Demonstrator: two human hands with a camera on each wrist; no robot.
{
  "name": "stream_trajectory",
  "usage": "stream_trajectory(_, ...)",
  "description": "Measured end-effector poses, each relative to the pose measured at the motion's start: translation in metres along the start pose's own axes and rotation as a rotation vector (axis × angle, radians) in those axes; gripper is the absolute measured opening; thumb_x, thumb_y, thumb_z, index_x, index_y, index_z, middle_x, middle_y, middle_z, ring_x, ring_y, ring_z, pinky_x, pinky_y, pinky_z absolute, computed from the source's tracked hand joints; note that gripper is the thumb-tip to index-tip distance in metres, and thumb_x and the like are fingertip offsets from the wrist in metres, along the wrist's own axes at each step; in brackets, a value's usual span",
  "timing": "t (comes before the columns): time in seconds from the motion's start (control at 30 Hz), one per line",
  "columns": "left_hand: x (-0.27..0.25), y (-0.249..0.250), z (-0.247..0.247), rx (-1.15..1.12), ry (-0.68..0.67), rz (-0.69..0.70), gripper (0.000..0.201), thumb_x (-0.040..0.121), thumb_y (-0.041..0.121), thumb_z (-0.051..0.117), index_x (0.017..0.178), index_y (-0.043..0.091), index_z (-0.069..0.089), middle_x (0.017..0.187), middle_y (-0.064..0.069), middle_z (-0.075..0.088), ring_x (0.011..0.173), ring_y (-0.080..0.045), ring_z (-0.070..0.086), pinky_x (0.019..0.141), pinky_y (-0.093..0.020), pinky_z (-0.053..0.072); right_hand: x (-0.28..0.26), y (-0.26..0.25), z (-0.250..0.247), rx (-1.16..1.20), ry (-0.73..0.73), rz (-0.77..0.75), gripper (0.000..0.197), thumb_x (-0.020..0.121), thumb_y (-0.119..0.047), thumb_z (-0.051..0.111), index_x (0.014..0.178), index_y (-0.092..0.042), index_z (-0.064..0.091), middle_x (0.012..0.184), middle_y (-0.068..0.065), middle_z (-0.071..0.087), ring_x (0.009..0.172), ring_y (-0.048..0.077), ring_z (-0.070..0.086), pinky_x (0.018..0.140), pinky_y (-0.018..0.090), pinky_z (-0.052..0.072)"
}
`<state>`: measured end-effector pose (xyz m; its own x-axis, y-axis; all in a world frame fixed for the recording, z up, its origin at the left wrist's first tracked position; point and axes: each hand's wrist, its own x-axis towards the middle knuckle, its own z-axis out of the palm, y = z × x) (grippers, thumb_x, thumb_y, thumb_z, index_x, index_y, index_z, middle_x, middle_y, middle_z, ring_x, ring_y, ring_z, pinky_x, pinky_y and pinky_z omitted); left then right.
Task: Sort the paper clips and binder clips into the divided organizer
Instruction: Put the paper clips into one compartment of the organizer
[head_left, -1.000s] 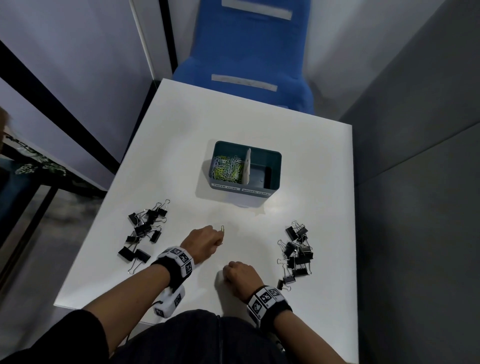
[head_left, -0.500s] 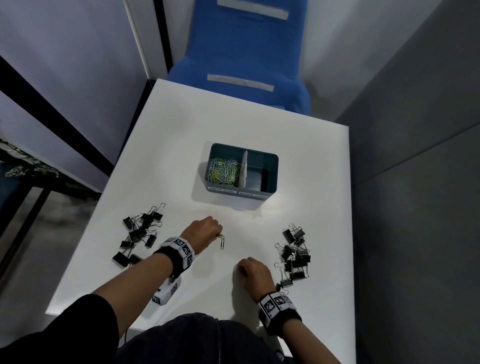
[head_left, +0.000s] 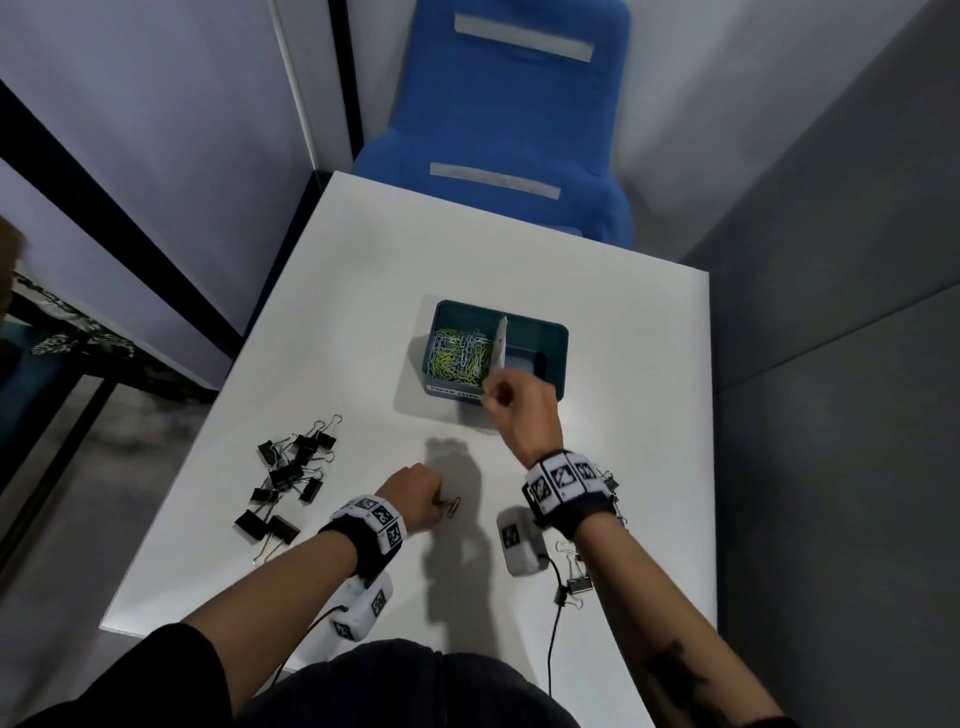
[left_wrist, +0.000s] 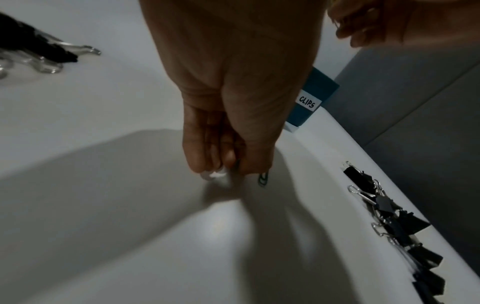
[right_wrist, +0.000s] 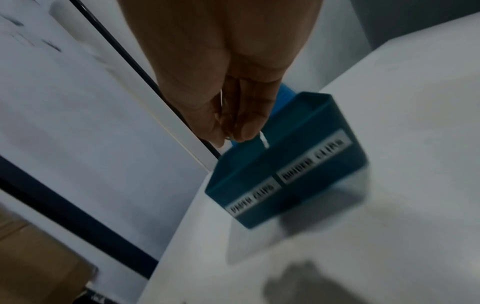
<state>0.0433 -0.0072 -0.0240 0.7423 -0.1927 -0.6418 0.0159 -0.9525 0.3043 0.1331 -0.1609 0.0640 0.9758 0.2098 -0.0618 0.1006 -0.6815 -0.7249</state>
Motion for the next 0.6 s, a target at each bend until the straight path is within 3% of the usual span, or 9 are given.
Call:
stream_trajectory(0.17, -0.013, -0.010, -0.014, -0.202, 0.114, -0.007, 0.019, 0.078, 0.028, 0.071, 0.082, 0.011, 0.063, 0.090, -0.010, 0.067, 0.083, -0.029, 0.063, 0.068, -0.029, 0.045, 0.042, -0.008, -0.002, 0.103, 0.081, 0.059, 0.023, 0.080, -0.018, 0.075, 0.102, -0.015, 0.068, 0.085, -0.003, 0.067, 0.076, 0.011, 0.063, 0.074, 0.025, 0.054)
stream_trajectory(0.23, -0.016, -0.010, -0.035, -0.308, 0.230, 0.005, 0.022, 0.079, 0.028, 0.071, 0.074, 0.009, 0.062, 0.079, -0.008, 0.067, 0.073, -0.026, 0.064, 0.067, -0.032, 0.050, 0.039, -0.004, 0.000, 0.096, 0.099, 0.048, 0.025, 0.081, -0.020, 0.075, 0.104, -0.015, 0.067, 0.087, -0.003, 0.066, 0.077, 0.011, 0.062, 0.072, 0.022, 0.052)
stream_trajectory(0.33, -0.016, -0.001, -0.076, -0.416, 0.440, 0.027, 0.016, 0.082, 0.016, 0.070, 0.068, 0.011, 0.064, 0.066, -0.001, 0.065, 0.061, -0.016, 0.064, 0.064, -0.033, 0.056, 0.018, 0.007, 0.009, 0.071, 0.087, 0.019, 0.019, 0.083, -0.010, 0.070, 0.101, -0.014, 0.068, 0.090, -0.001, 0.068, 0.079, 0.011, 0.062, 0.074, 0.024, 0.054)
stream_trajectory(0.47, -0.002, 0.008, -0.117, -0.513, 0.629, 0.032, 0.006, 0.085, 0.013, 0.070, 0.079, 0.010, 0.071, 0.074, 0.000, 0.069, 0.065, -0.013, 0.062, 0.065, -0.024, 0.049, -0.023, 0.031, 0.023, -0.045, -0.021, -0.003, 0.016, 0.081, -0.003, 0.064, 0.090, -0.016, 0.070, 0.085, -0.001, 0.068, 0.071, 0.011, 0.060, 0.068, 0.025, 0.054)
stream_trajectory(0.6, 0.004, 0.010, -0.109, -0.498, 0.653, 0.134, 0.010, 0.089, 0.018, 0.066, 0.093, 0.010, 0.072, 0.085, -0.002, 0.071, 0.075, -0.015, 0.062, 0.073, -0.029, 0.052, -0.067, 0.062, 0.022, -0.078, -0.109, 0.034, 0.013, 0.083, -0.007, 0.066, 0.092, -0.015, 0.070, 0.091, 0.001, 0.070, 0.068, 0.005, 0.059, 0.064, 0.004, 0.041)
